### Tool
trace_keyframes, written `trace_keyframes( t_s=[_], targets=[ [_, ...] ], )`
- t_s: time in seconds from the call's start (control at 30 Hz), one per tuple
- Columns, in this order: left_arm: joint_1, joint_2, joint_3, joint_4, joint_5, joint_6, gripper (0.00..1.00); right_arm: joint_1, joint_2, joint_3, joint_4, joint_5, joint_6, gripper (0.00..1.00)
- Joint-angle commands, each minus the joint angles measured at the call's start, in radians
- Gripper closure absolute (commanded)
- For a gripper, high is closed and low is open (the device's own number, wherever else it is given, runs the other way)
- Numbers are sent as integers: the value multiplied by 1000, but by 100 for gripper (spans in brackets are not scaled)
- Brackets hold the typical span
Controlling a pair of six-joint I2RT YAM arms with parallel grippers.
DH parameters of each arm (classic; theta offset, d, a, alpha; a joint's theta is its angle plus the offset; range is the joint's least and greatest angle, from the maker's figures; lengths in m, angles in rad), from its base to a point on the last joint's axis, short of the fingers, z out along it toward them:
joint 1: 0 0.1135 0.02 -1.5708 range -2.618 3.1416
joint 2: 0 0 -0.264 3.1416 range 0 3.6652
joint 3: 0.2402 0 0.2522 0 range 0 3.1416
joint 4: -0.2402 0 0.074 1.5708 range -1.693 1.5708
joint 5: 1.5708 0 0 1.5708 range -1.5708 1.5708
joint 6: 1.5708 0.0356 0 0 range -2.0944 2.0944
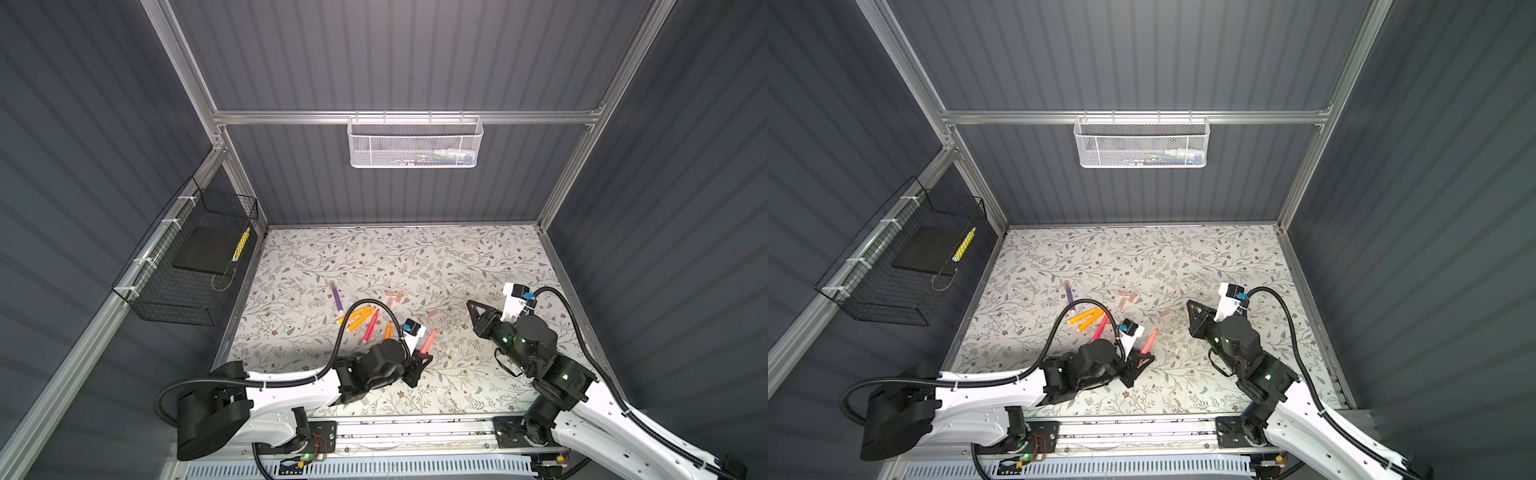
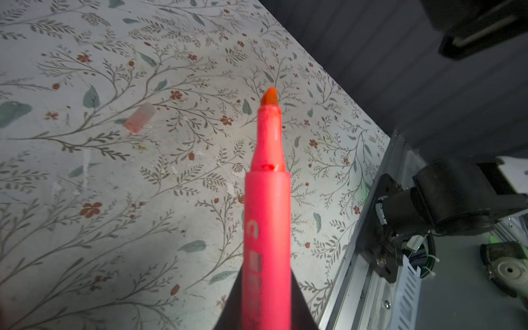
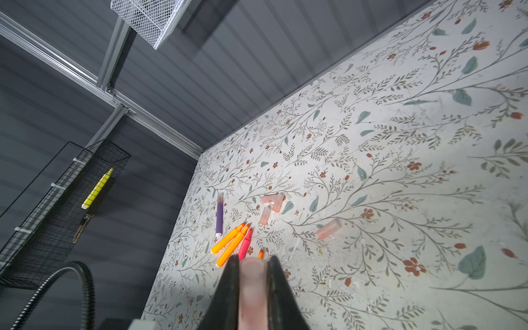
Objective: Insert the pens into the pen caps
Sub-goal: 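Lift the pink cap with the right gripper while the left gripper moves the marker inward, then bring the pink cap down over the marker tip held by the left gripper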
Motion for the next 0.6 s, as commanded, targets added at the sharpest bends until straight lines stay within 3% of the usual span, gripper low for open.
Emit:
trace_keyframes(
  t_s=[0.0, 0.57],
  targets=[
    [-10, 65, 32, 104, -48, 30, 100, -4, -5, -44, 104, -58, 45, 100],
    [-19, 208, 96, 137, -97, -23, 100, 19, 166, -68, 256, -131, 120, 100]
  ],
)
